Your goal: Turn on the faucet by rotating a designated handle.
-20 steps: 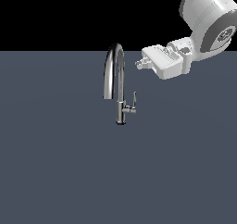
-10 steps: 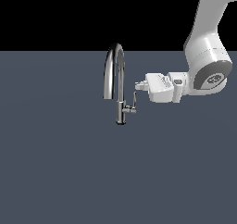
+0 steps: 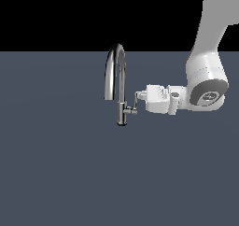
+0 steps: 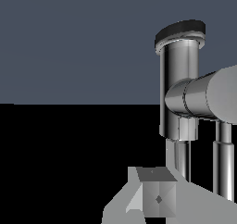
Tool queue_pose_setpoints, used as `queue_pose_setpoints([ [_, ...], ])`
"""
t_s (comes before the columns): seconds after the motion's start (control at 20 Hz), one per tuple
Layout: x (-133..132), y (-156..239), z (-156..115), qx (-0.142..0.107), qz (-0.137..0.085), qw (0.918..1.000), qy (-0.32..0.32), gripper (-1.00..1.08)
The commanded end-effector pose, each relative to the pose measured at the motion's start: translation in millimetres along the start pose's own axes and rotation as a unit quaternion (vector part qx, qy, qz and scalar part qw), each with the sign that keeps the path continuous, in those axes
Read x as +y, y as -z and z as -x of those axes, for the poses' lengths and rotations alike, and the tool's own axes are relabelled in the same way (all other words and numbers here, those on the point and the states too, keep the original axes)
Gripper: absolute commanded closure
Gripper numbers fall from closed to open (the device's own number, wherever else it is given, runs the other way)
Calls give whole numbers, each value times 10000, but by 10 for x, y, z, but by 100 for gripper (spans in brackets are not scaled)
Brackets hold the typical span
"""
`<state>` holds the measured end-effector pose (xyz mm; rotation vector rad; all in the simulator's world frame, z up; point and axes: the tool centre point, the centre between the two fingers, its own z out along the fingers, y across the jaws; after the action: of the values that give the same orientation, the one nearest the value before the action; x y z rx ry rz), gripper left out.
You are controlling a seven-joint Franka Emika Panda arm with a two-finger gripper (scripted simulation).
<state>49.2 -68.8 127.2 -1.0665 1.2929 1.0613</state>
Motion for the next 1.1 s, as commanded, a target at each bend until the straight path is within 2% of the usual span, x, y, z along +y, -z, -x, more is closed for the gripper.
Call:
queue_pose_setpoints([
  [0.0,-2,-7,-12,-20,-26,10000,-18,108],
  [0.4,-3,-9,11,-1,4,10000,12,108],
  [1.05,361,-8,101,-1,4,10000,12,108],
])
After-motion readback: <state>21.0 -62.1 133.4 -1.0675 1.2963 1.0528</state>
